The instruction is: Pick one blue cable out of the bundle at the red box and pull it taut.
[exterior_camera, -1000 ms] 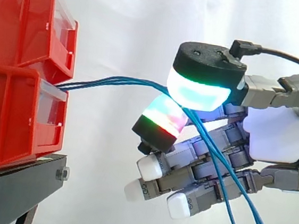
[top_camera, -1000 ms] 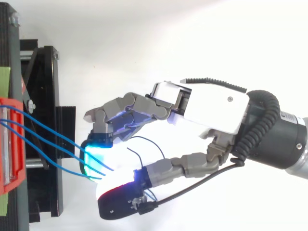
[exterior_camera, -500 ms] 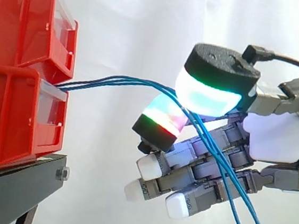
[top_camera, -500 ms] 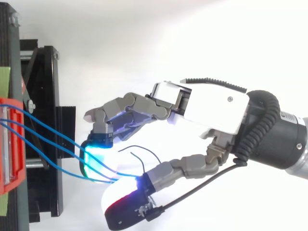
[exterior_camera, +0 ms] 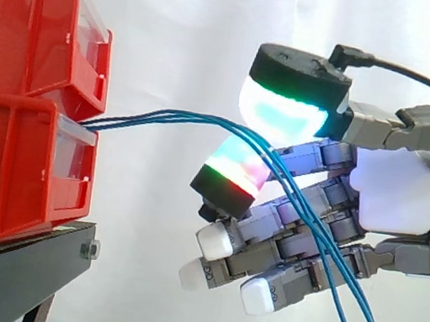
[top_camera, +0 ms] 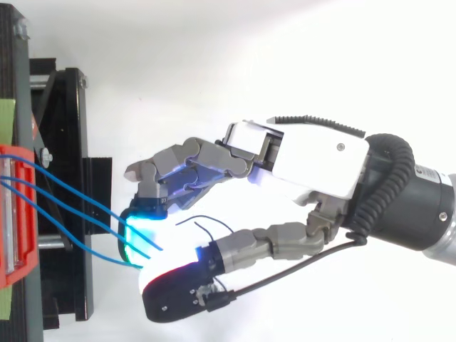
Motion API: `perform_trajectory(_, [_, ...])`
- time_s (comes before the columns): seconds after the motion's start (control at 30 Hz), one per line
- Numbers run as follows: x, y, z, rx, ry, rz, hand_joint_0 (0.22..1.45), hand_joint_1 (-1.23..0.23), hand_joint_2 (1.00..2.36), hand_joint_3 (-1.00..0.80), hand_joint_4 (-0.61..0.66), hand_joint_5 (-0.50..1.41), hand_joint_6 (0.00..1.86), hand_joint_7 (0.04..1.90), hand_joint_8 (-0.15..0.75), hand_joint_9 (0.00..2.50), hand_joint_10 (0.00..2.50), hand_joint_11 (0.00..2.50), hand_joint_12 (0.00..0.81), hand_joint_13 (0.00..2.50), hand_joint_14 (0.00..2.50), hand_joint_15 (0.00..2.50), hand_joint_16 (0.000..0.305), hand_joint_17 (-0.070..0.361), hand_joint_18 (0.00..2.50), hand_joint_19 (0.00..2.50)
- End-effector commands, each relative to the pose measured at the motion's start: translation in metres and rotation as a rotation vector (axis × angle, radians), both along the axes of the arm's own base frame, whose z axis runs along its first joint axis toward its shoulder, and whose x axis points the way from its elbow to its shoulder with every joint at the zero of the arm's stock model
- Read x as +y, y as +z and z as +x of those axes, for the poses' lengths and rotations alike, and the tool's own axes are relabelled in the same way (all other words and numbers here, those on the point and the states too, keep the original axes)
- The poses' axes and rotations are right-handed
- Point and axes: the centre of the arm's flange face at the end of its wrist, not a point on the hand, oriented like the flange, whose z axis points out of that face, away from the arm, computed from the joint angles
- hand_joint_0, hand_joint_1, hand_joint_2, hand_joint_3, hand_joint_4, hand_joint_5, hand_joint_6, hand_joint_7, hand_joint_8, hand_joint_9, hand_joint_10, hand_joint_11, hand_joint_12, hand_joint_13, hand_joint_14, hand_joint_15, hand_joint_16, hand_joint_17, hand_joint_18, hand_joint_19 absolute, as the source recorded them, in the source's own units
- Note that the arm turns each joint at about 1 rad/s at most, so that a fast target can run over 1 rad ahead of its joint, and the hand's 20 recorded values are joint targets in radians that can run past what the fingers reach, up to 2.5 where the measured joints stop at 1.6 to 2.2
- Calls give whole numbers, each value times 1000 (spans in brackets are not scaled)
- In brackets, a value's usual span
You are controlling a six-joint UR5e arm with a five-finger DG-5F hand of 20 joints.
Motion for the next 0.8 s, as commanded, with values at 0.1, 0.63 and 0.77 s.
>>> perform_trajectory(0.1, [0,0,0,0,-1,0,615,-764,1012,-336,212,-206,853,1100,376,643,16,690,429,401,7,223,59,134,632,414])
perform_trajectory(0.63, [-5,-2,-2,14,-1,23,671,-851,1024,-113,174,-221,859,1093,356,587,14,685,423,361,6,203,59,133,613,385])
perform_trajectory(0.77, [-2,7,-3,9,2,28,689,-892,1025,-124,173,-235,858,1078,345,530,16,671,425,324,7,190,60,134,590,368])
